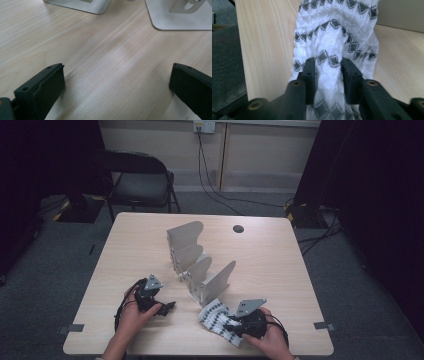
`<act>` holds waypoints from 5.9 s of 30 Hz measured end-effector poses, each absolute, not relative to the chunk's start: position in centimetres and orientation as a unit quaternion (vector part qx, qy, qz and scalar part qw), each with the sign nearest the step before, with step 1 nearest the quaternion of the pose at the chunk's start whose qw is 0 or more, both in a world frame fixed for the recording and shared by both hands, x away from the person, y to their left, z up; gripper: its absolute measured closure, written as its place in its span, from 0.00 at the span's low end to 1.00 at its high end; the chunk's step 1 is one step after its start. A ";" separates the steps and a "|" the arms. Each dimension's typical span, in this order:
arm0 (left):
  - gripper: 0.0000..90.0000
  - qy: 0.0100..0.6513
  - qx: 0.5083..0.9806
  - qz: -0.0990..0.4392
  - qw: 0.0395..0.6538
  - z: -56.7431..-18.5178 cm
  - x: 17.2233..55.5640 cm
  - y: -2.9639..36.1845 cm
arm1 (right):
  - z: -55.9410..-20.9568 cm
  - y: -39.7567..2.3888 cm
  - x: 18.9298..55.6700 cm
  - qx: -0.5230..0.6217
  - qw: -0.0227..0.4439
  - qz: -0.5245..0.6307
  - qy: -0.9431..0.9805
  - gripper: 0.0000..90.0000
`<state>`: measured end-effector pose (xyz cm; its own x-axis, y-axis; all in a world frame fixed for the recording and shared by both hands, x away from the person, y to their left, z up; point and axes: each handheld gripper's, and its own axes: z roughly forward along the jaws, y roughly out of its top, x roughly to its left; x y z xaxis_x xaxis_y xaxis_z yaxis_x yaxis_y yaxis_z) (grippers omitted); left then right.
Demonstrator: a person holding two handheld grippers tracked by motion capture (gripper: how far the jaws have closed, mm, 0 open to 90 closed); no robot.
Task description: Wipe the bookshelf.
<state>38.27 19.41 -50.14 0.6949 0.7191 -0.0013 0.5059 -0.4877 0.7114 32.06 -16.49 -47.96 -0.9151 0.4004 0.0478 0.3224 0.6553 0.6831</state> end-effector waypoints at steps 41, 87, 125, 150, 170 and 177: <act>0.00 0.360 0.850 0.150 0.354 -50.1 38.0 19.5 | -48.8 -12.1 31.7 0.183 0.038 0.405 0.895 0.70; 0.49 0.264 0.887 0.018 0.378 -48.5 34.1 12.8 | -49.9 -22.4 35.7 0.333 0.148 0.379 0.850 0.25; 0.77 0.437 0.826 0.109 0.340 -47.6 36.4 25.1 | -49.9 -22.5 35.8 0.336 0.146 0.380 0.849 0.25; 0.53 0.372 0.840 0.147 0.365 -46.1 37.8 22.7 | -49.9 -22.5 35.8 0.336 0.146 0.380 0.849 0.25; 0.58 0.351 0.843 0.150 0.379 -44.0 38.3 21.6 | -49.9 -22.5 35.8 0.336 0.147 0.380 0.849 0.25; 0.61 0.374 0.843 0.134 0.363 -46.7 39.9 21.4 | -49.9 -22.5 35.8 0.336 0.147 0.380 0.849 0.25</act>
<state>39.93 21.38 -46.69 0.6842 0.7278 -0.0459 0.5329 -0.4560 0.7128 35.82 -22.47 -49.89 -0.7315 0.6818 0.0065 0.4586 0.4851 0.7446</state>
